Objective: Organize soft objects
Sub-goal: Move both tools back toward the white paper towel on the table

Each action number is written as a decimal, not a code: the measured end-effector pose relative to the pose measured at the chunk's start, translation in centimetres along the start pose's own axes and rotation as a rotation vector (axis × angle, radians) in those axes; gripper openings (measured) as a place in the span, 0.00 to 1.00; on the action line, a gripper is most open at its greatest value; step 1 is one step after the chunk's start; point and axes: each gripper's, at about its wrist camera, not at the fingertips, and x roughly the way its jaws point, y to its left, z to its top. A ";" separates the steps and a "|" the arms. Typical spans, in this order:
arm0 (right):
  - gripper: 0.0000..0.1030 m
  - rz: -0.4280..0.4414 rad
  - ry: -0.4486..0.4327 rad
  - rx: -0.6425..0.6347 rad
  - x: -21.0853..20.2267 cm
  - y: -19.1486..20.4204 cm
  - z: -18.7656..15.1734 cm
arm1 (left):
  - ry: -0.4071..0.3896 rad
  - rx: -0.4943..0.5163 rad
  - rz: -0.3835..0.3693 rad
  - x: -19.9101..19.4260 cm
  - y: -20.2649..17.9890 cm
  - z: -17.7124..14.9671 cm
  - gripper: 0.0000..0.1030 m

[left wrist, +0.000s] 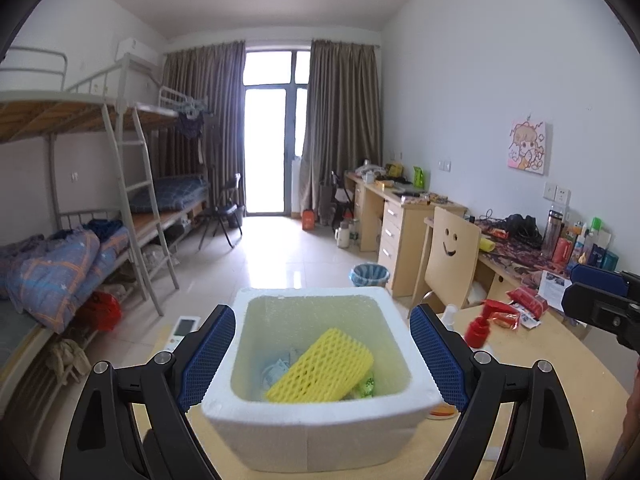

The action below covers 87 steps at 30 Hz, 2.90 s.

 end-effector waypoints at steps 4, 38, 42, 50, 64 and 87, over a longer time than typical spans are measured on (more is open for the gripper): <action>0.94 -0.004 -0.028 0.038 -2.2 -0.9 -1.2 | -0.049 -0.005 0.008 -3.4 -0.9 -0.4 0.99; 0.97 -0.109 -0.116 -0.039 -11.1 0.7 -9.6 | -0.162 -0.008 -0.051 -14.6 -5.8 -8.0 0.99; 0.97 -0.145 -0.127 -0.045 -11.4 0.7 -11.3 | -0.181 0.025 0.001 -14.7 -6.6 -10.0 0.99; 0.97 -0.159 -0.108 -0.047 -11.3 0.6 -14.7 | -0.133 0.002 -0.011 -14.5 -6.6 -13.2 0.99; 0.97 -0.137 -0.110 -0.062 -12.4 1.3 -19.5 | -0.075 -0.023 -0.014 -14.7 -6.3 -16.9 0.99; 0.97 -0.259 -0.059 0.031 -13.5 -1.9 -21.2 | -0.022 0.015 -0.196 -12.8 -10.7 -16.8 0.99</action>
